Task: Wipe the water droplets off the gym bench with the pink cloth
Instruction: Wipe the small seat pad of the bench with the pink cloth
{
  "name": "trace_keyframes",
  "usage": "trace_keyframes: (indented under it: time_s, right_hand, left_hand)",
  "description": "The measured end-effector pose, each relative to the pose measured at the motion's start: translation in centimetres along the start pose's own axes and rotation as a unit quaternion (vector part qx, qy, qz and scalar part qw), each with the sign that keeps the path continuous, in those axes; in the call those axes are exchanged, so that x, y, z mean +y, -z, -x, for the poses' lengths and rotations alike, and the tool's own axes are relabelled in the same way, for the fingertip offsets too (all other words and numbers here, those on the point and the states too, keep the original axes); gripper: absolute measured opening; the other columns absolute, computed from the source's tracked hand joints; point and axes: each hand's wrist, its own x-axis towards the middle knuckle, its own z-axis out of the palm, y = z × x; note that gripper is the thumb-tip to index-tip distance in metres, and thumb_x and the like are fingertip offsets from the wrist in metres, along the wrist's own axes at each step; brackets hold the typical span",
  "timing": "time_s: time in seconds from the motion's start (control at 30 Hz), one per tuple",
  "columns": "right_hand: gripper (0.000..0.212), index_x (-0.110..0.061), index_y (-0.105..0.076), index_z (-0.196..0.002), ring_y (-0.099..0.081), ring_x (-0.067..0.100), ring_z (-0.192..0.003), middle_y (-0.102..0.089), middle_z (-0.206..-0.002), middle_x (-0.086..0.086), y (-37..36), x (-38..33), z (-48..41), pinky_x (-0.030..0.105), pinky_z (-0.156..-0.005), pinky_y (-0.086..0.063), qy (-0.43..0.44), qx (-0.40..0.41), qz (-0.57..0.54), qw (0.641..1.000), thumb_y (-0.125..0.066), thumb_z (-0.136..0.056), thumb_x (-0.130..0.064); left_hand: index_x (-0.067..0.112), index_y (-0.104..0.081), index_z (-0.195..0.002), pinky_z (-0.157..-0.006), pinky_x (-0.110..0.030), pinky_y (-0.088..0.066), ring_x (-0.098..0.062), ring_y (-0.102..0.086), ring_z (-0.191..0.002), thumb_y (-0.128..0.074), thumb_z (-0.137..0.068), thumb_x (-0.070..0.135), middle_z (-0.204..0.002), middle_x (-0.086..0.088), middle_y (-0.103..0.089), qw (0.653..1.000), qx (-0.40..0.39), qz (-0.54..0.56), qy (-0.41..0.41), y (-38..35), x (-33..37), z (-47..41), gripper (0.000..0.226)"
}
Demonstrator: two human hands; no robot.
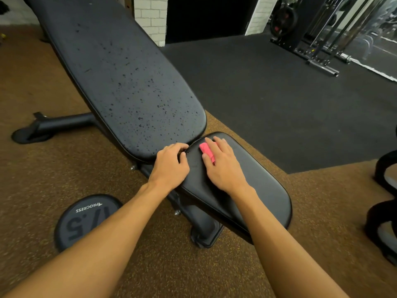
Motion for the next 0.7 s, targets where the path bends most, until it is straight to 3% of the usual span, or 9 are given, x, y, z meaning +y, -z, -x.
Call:
trace_keyframes:
  time_s: [0.13, 0.3, 0.4, 0.57, 0.7]
  right_hand:
    - [0.080, -0.027, -0.016, -0.172, -0.012, 0.014, -0.164, -0.017, -0.178, -0.006, 2.5, 0.0, 3.0, 0.034, -0.131, -0.014, -0.016, -0.063, -0.072, 0.995, -0.058, -0.107, -0.048]
    - [0.070, -0.024, -0.032, -0.168, -0.030, 0.013, -0.159, -0.035, -0.172, -0.007, 5.3, 2.5, 5.0, 0.021, -0.119, -0.019, -0.081, 0.015, -0.132, 0.988, -0.063, -0.107, -0.040]
    - [0.059, -0.021, -0.043, -0.163, -0.037, 0.018, -0.156, -0.045, -0.167, -0.003, 5.7, 4.4, 5.3, 0.026, -0.120, -0.023, -0.129, 0.053, -0.125, 0.982, -0.061, -0.108, -0.033]
    - [0.051, -0.018, -0.051, -0.157, -0.040, 0.024, -0.154, -0.051, -0.162, 0.003, 4.9, 7.5, 4.2, 0.038, -0.127, -0.028, -0.168, 0.081, -0.099, 0.977, -0.059, -0.109, -0.030]
    - [0.052, -0.020, -0.052, -0.157, -0.044, 0.025, -0.151, -0.053, -0.161, 0.002, 4.1, 7.9, 2.5, 0.043, -0.126, -0.032, -0.190, 0.077, -0.074, 0.976, -0.053, -0.109, -0.039]
  left_hand:
    - [0.020, -0.069, -0.130, -0.106, -0.026, -0.039, -0.016, -0.055, -0.125, -0.057, -0.103, 0.015, -0.128, 0.003, -0.069, 1.000, -0.002, -0.018, -0.014, 0.1, 1.1, 0.3, 0.030]
    - [0.021, -0.071, -0.126, -0.102, -0.022, -0.038, -0.011, -0.054, -0.124, -0.058, -0.102, 0.015, -0.126, 0.007, -0.069, 0.999, 0.000, -0.013, -0.044, -0.9, 3.5, 0.4, 0.029]
    - [0.022, -0.072, -0.125, -0.107, -0.032, -0.045, -0.013, -0.057, -0.123, -0.057, -0.101, 0.023, -0.126, 0.008, -0.070, 0.997, -0.017, -0.012, -0.078, -2.4, 5.2, 0.3, 0.028]
    - [0.025, -0.069, -0.135, -0.112, -0.039, -0.037, -0.020, -0.054, -0.128, -0.057, -0.099, 0.054, -0.137, 0.007, -0.064, 0.983, -0.048, -0.126, -0.124, -5.5, 6.3, 1.0, 0.048]
    - [0.023, -0.068, -0.138, -0.115, -0.041, -0.039, -0.020, -0.053, -0.131, -0.059, -0.096, 0.049, -0.140, 0.003, -0.062, 0.975, -0.032, -0.149, -0.165, -5.3, 4.9, 2.1, 0.050]
